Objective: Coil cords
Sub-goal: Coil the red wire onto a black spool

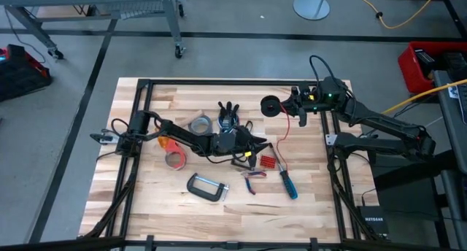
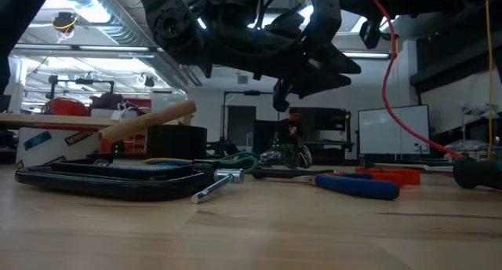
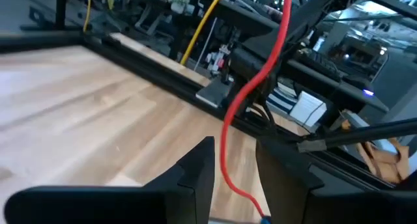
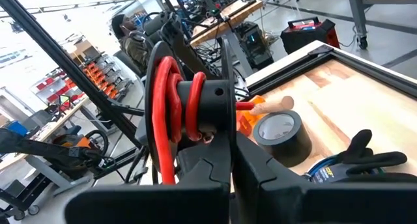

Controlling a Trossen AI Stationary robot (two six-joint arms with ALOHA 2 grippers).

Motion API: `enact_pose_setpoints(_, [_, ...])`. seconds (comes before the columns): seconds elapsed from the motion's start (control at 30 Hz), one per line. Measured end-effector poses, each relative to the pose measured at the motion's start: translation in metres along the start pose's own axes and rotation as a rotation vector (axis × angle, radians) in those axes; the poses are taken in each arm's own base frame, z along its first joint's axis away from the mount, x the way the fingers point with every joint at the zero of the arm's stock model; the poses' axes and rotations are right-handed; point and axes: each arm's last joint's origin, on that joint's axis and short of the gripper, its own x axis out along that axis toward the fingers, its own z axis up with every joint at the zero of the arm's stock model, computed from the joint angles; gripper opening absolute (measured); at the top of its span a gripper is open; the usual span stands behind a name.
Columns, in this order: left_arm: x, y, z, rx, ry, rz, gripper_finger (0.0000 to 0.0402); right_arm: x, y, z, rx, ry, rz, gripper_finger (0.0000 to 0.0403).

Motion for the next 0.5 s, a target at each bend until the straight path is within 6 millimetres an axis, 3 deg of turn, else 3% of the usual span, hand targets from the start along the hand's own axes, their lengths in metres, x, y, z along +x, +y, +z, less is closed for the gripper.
enact_pose_setpoints(0.5, [0.015, -0.012, 0.024, 0.260, -0.036, -0.010, 0.0106, 0.000, 0.003, 0.008, -0.024, -0.075, 0.017, 0.0001])
